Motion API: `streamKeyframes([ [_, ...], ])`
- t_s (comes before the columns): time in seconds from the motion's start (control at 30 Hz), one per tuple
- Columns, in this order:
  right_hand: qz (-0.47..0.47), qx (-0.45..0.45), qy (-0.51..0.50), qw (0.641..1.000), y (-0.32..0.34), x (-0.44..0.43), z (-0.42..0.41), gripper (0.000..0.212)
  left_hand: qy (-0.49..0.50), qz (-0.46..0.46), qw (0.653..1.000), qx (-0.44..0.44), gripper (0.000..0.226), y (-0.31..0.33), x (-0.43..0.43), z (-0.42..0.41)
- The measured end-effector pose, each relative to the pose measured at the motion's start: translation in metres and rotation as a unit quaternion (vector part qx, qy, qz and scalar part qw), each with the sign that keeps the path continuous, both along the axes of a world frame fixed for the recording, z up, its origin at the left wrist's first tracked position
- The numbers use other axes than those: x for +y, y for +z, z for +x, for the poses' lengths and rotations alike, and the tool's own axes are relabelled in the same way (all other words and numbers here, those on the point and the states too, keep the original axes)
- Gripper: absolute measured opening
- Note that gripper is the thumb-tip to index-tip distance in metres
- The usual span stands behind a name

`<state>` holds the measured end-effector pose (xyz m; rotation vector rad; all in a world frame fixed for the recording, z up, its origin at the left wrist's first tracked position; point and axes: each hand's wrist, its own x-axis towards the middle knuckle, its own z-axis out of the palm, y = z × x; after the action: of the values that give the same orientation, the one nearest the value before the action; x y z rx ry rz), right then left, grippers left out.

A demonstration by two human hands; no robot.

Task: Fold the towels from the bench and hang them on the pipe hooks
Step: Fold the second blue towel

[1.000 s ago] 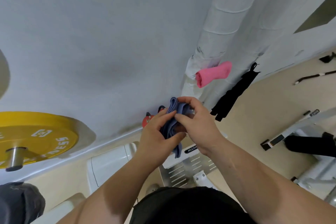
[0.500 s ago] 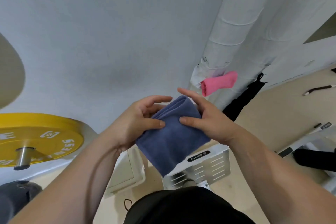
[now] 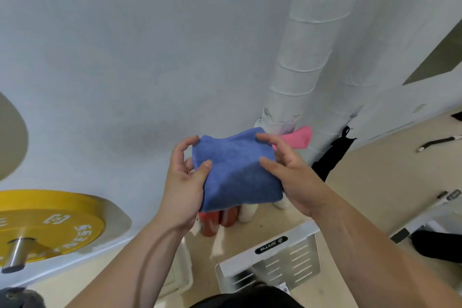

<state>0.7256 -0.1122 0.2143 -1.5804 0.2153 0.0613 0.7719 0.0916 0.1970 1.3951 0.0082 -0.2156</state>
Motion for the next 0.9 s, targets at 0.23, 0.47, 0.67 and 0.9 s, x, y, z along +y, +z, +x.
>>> streamKeyframes([
  [0.23,-0.202,-0.091,0.007,0.975,0.071,-0.028,0.02,0.073,-0.117,0.133,0.974,-0.144,0.057,0.064,-0.016,0.028],
  [0.47,-0.444,-0.188,-0.017,0.876,0.175,-0.063,0.037,0.081,-0.055,0.329,0.874,-0.353,0.072,0.173,-0.053,0.055],
  [0.67,-0.506,-0.306,-0.042,0.805,0.263,-0.106,0.04,0.027,-0.029,0.378,0.798,-0.468,0.027,0.268,-0.085,0.063],
  [0.9,-0.457,-0.365,0.009,0.811,0.365,-0.158,0.033,0.022,-0.071,0.309,0.8,-0.51,0.014,0.373,-0.114,0.063],
])
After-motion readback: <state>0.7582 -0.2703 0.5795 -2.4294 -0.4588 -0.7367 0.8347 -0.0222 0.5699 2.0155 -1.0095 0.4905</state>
